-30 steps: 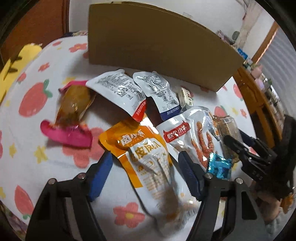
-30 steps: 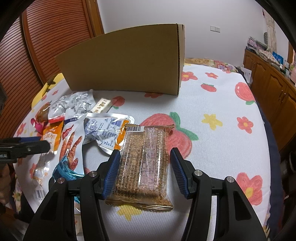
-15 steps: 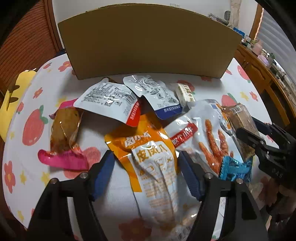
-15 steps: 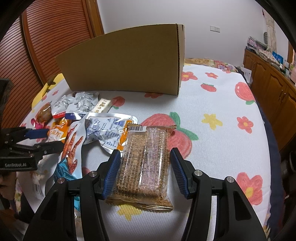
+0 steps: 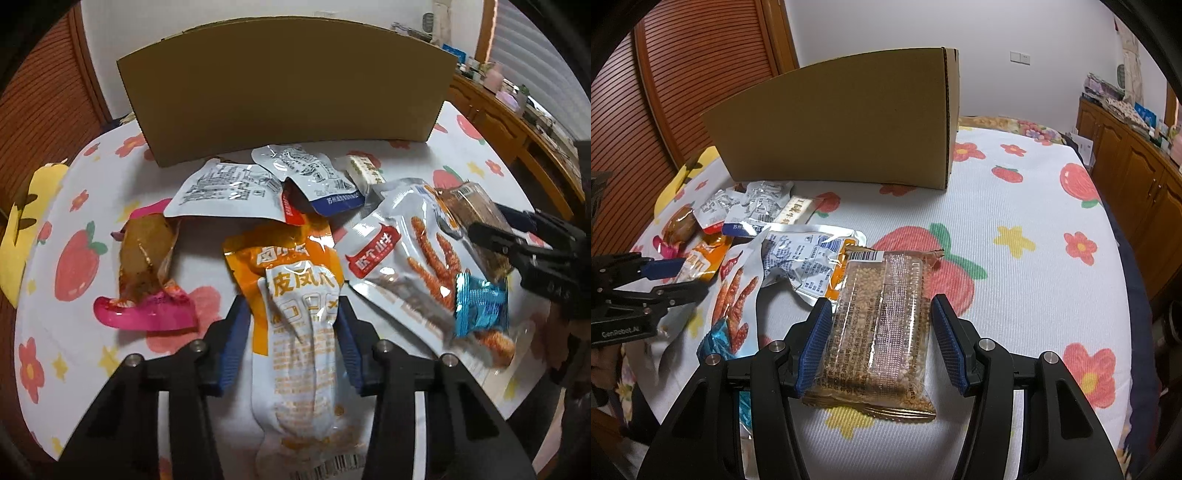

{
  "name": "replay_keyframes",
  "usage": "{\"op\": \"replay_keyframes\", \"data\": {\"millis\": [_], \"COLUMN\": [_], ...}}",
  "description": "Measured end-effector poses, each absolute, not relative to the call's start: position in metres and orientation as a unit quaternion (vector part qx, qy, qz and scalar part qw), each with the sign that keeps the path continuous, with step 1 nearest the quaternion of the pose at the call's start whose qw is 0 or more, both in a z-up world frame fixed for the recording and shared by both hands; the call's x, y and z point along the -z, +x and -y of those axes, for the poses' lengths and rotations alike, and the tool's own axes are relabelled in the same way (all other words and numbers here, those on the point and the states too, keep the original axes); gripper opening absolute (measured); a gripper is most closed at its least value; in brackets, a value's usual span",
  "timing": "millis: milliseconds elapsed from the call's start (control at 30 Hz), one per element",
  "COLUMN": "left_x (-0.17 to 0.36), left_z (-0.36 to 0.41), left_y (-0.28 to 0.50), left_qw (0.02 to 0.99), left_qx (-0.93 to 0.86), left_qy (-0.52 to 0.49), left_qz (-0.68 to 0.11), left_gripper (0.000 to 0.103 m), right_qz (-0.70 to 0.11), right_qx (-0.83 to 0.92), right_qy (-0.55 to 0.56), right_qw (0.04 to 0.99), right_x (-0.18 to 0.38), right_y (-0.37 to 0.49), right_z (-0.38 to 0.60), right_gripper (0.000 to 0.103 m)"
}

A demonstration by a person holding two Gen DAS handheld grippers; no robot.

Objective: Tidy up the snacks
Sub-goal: 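Close the left tool on the orange-and-white sausage packet and lift it, then carry the wafer bar and sausage packet into the box and release both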

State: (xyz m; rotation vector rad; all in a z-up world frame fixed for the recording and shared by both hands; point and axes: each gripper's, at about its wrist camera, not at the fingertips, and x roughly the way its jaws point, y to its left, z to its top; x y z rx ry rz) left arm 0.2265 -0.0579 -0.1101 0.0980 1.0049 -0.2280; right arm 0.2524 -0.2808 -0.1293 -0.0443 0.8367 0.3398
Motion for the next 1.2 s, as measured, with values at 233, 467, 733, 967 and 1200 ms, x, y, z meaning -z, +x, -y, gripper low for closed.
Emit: {"op": "replay_keyframes", "data": {"millis": [233,467,733,967,1200], "left_x": [0.109,0.103,0.091,0.064,0.020], "left_z": [0.043,0.032,0.025,0.021,0.025], "left_y": [0.214,0.205,0.188,0.180,0.188], "left_qw": [0.873,0.886,0.899,0.915,0.930], "left_qx": [0.117,0.114,0.120,0.137,0.163], "left_qy": [0.035,0.017,0.003,-0.024,-0.026], "left_qz": [-0.472,-0.450,-0.422,-0.379,-0.329], "left_gripper": [0.044,0.044,0.044,0.044,0.044], "right_qz": [-0.404,-0.402,-0.383,-0.363,-0.335], "right_qx": [-0.158,-0.148,-0.125,-0.123,-0.145], "right_qy": [-0.023,-0.018,-0.039,-0.039,-0.018], "right_qw": [0.901,0.903,0.914,0.923,0.931], "right_x": [0.129,0.128,0.119,0.106,0.076], "right_y": [0.253,0.251,0.242,0.231,0.233], "right_z": [0.282,0.284,0.286,0.296,0.299], "right_gripper": [0.051,0.043,0.042,0.042,0.042]}}
